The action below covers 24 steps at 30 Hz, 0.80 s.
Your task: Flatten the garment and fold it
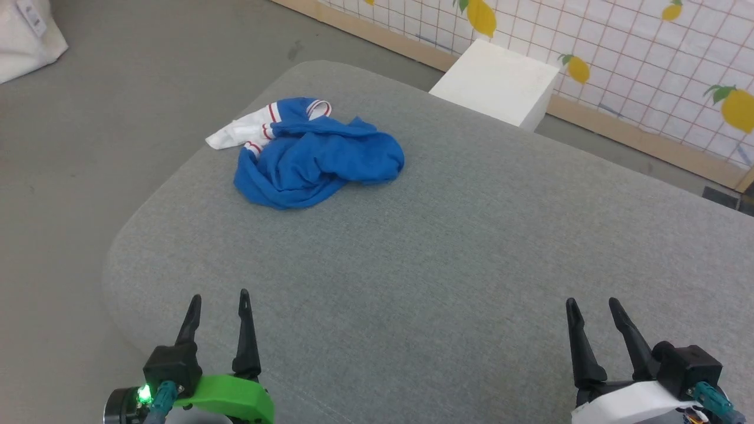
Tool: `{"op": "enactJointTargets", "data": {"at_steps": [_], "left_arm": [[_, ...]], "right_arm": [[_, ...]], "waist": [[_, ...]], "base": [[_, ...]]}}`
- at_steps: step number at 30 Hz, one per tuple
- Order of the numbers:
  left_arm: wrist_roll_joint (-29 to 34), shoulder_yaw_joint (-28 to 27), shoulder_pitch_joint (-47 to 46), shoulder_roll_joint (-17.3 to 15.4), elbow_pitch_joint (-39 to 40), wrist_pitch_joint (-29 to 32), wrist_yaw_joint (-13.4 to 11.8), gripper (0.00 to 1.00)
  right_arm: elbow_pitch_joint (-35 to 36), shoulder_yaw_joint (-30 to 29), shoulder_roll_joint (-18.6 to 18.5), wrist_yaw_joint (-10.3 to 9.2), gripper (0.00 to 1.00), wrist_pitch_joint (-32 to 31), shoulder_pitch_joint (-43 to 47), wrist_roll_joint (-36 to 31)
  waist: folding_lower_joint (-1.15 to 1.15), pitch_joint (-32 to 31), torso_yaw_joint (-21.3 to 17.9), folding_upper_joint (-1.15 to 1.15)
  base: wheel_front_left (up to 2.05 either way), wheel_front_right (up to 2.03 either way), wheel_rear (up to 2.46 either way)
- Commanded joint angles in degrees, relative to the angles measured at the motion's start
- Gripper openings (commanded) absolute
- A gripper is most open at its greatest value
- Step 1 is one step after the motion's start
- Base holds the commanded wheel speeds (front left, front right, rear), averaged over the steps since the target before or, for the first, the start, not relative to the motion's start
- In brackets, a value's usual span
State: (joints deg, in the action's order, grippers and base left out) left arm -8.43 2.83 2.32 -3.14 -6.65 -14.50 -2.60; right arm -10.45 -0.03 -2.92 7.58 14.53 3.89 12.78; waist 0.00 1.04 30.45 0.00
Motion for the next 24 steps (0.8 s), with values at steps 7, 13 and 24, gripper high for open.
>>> {"op": "enactJointTargets", "data": {"at_steps": [7, 13, 24], "left_arm": [[-0.02, -0.05, 0.76, 0.26, -0.24, -0.50, -0.24, 1.00], [-0.62, -0.38, -2.05, -0.98, -0.39, -0.50, 1.69, 1.00], [-17.52, -5.43, -32.85, -13.01, -8.05, 21.40, 9.52, 1.00]], "right_arm": [[-0.26, -0.16, 0.04, -0.09, 1.00, 0.47, 1.08, 0.29], [-0.15, -0.15, 0.04, -0.09, 1.00, 0.47, 0.91, 0.07], [4.99, -3.15, 0.04, -0.09, 1.00, -2.86, -3.43, -7.55]], "waist": [[0.00, -0.21, 0.00, 0.00], [0.00, 0.40, -0.20, 0.00], [0.00, 12.64, -7.97, 0.00]], "base": [[0.00, 0.00, 0.00], [0.00, 0.00, 0.00], [0.00, 0.00, 0.00]]}}
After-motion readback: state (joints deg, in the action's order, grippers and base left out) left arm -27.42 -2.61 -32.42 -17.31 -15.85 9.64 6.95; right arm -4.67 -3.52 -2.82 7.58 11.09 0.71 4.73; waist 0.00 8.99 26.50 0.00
